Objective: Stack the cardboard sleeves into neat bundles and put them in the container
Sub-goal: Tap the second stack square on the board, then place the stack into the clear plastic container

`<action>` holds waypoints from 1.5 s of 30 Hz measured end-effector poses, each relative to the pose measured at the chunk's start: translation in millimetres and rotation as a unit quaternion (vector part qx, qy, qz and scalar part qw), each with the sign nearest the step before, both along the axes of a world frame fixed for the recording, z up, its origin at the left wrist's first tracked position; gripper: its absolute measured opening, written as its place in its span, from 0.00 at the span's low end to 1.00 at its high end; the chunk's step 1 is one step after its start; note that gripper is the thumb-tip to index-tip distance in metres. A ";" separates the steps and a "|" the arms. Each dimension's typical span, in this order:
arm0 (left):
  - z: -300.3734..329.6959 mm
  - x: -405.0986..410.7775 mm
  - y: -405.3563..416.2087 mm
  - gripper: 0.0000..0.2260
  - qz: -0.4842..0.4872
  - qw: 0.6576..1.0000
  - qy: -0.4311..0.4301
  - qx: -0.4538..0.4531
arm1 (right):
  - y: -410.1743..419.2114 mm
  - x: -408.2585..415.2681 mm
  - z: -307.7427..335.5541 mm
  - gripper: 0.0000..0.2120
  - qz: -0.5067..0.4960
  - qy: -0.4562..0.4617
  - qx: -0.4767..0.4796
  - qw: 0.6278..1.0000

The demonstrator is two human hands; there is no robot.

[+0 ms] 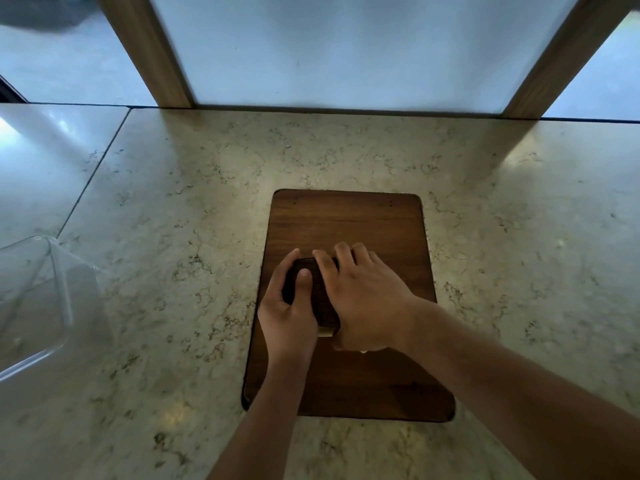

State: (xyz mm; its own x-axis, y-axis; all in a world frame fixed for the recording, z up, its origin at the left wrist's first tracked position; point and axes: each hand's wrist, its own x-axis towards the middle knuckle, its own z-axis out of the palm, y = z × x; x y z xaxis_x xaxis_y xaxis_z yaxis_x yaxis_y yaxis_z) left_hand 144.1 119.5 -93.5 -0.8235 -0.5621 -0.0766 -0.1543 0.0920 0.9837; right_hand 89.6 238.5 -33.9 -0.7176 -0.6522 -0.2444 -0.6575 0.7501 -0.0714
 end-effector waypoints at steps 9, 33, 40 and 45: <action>3.0 1.3 -4.5 0.17 -0.044 0.996 -0.003 0.072 | -4.5 -1.8 -8.1 0.59 -0.037 -0.004 -0.039 0.999; 129.9 83.5 -302.5 0.29 0.083 0.995 0.057 0.008 | -261.0 50.3 91.8 0.25 -0.288 -0.649 -0.506 0.491; 111.5 135.0 -417.9 0.27 0.198 0.976 0.087 0.023 | -398.0 78.3 76.3 0.30 -0.289 -0.672 -0.436 0.524; 82.7 156.1 -457.4 0.30 0.205 0.977 0.049 0.041 | -450.1 96.0 56.7 0.21 -0.310 -0.675 -0.389 0.545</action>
